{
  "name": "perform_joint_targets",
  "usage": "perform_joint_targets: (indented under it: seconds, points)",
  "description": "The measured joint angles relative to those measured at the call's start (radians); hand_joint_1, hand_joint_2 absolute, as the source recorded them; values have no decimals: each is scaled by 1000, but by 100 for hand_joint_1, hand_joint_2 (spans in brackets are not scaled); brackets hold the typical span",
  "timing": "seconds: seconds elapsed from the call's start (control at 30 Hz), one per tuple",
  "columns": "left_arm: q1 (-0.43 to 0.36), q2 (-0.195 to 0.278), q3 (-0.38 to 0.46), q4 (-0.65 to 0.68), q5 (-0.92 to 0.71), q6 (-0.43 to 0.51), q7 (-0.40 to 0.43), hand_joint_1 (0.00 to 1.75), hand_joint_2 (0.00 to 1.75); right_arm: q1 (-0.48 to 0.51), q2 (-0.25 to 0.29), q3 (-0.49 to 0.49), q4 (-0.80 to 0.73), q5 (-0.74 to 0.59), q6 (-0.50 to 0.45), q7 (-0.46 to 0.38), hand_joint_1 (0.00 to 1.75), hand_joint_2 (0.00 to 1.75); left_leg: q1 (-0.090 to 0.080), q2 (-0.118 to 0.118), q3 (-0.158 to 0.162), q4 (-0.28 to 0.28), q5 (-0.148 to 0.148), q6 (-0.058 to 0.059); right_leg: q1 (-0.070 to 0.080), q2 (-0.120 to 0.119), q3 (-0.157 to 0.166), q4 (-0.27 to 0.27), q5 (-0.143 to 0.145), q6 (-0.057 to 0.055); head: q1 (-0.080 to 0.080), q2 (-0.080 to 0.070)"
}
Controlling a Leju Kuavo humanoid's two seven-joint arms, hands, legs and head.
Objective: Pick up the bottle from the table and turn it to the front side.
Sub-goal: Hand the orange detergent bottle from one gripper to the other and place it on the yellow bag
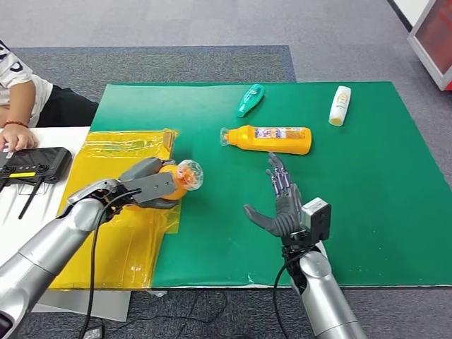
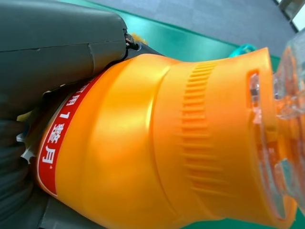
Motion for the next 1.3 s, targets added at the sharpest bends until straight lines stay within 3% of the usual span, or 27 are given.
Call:
perform_joint_targets:
  seconds: [0.4,1.3]
  points:
    - [-21,1,-19,99,131,-107,-39,175,175,-24,0,5,25,19,-11,17,0,175,0,0,0,0,0,0,0,0,1,0,0,0,0,0]
    - [-116,2,-104,243,29,-91,1,175,175,-51,0,9,33,20,-25,43,0,175,0,0,5,0,1,-1,0,0,5,0,1,-1,0,0]
